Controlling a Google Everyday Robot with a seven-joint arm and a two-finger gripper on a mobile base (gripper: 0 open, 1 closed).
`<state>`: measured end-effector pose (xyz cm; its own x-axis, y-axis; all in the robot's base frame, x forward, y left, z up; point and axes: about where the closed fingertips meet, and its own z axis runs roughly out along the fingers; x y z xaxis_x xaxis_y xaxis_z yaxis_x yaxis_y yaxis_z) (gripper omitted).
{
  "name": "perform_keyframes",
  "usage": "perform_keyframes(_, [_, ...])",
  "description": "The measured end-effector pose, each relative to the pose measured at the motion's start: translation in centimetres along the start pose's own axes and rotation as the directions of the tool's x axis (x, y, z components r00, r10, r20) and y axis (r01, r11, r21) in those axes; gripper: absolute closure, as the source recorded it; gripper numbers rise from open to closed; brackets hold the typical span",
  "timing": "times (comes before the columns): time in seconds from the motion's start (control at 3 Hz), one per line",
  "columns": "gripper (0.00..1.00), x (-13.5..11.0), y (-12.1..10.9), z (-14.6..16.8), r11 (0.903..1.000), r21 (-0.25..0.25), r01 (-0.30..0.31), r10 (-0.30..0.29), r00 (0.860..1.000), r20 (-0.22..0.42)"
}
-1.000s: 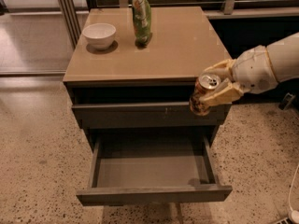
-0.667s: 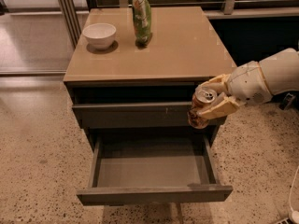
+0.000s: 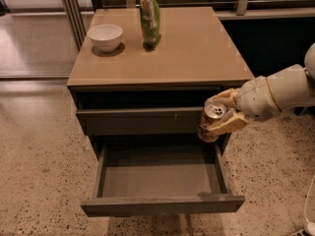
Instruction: Place orange can into middle drawer
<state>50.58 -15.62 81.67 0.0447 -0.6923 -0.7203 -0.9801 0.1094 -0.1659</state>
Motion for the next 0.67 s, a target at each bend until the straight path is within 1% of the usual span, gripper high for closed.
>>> perform_keyframes(0.33, [1.00, 4.7, 0.5, 4.5, 0.9987, -0.013, 0.048, -0.049, 0.999, -0.014])
perform_keyframes(0.67, [1.00, 9.0, 0.9, 9.3, 0.9982, -0.037, 0.048, -0.048, 0.999, 0.002])
